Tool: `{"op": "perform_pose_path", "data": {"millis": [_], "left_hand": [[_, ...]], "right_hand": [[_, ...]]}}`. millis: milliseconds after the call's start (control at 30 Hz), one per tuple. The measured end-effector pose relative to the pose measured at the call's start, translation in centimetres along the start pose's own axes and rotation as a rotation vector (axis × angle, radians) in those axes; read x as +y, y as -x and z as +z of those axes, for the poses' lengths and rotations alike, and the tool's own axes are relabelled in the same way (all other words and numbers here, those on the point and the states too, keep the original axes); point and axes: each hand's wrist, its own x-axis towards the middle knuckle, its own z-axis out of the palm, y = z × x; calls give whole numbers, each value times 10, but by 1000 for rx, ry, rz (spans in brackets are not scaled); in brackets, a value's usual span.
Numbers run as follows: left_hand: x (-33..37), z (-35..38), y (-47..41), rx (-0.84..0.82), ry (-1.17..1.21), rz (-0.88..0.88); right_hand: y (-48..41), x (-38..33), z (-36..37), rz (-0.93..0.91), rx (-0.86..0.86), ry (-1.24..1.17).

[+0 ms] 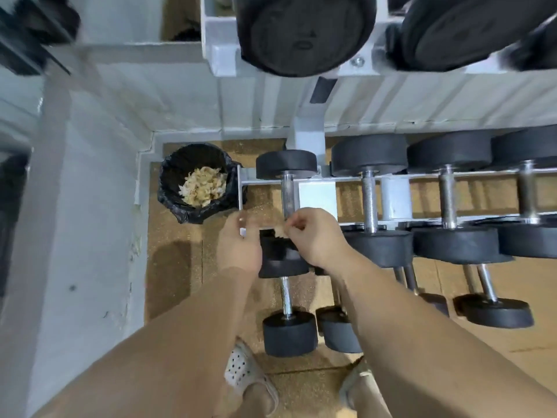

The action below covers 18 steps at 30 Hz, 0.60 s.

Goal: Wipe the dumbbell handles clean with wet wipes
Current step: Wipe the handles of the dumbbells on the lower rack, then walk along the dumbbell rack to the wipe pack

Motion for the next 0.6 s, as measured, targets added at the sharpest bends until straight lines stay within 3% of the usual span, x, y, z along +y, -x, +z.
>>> {"op": "perform_pose_path", "data": {"millis": [100, 233, 433, 600], "left_hand": [[40, -43, 41, -145, 183, -59], [92, -78, 101, -375, 155, -14], [150, -111, 178, -462, 262, 96], [176, -125, 208, -512, 413, 75]], "right_hand": [[45, -27, -26, 45, -18, -138], [101, -72, -70, -33, 26, -257], [172, -119, -130, -188, 85, -331], [201, -137, -156, -211, 121, -396]]}}
